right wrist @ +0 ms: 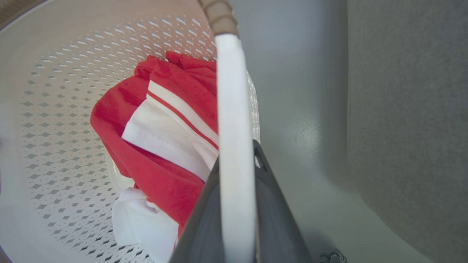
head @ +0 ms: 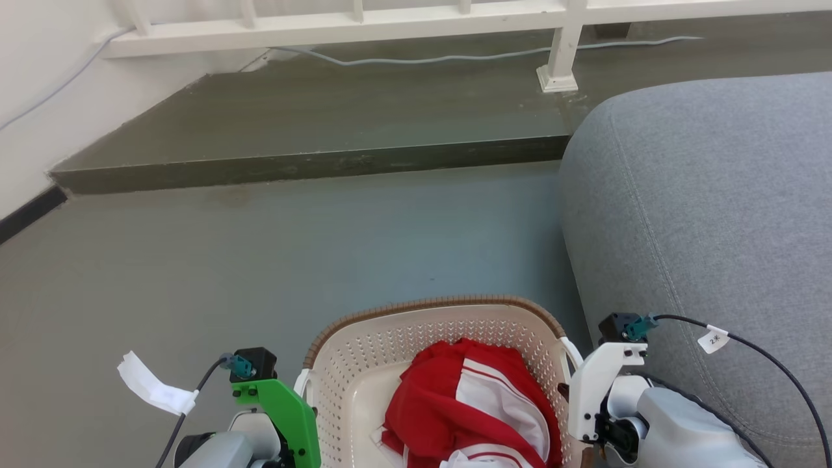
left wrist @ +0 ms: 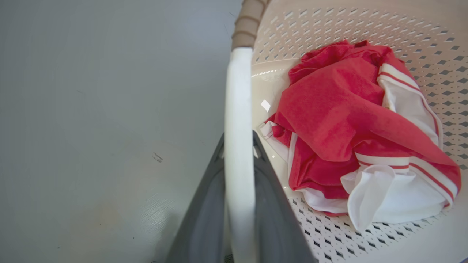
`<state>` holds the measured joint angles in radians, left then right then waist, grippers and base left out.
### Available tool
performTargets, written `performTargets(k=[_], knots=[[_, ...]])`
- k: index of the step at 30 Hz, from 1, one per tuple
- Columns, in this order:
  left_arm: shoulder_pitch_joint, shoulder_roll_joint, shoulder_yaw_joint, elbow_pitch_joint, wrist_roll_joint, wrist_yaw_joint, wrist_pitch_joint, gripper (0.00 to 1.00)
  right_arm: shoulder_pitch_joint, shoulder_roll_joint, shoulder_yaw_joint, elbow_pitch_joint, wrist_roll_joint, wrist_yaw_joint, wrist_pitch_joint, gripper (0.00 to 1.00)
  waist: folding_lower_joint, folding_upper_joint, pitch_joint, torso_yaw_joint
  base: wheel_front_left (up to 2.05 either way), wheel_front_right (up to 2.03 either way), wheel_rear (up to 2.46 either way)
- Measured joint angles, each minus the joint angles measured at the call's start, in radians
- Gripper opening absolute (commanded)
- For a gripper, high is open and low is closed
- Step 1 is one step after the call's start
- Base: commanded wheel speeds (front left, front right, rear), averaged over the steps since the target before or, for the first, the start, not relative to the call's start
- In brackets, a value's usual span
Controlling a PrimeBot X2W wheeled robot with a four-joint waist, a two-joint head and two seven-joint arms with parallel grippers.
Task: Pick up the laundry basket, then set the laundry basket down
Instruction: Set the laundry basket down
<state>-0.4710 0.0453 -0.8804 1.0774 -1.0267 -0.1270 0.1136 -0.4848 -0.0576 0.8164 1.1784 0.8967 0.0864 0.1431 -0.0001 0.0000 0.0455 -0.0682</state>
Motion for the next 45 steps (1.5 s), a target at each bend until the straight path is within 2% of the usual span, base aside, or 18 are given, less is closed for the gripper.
performTargets(k=[16,27,45], knots=[[-0.072,0.025,-0.001,-0.025,0.0,0.003,-0.059,0.0,-0.064,-0.002,-0.002,-0.033,0.01,-0.02,-0.061,0.0,0.0,0.0,0.126,0.0,0.0,0.0,0.0],[-0.16,0.043,0.004,-0.049,0.001,0.004,-0.124,0.0,-0.145,-0.003,-0.007,-0.042,0.01,-0.035,-0.137,0.0,0.0,0.0,0.271,0.003,0.0,0.0,0.0],[-0.309,0.075,0.016,-0.082,0.001,0.004,-0.212,0.0,-0.281,-0.002,-0.019,-0.051,0.004,-0.035,-0.259,0.0,0.0001,0.0,0.542,0.015,0.0,0.0,0.0]])
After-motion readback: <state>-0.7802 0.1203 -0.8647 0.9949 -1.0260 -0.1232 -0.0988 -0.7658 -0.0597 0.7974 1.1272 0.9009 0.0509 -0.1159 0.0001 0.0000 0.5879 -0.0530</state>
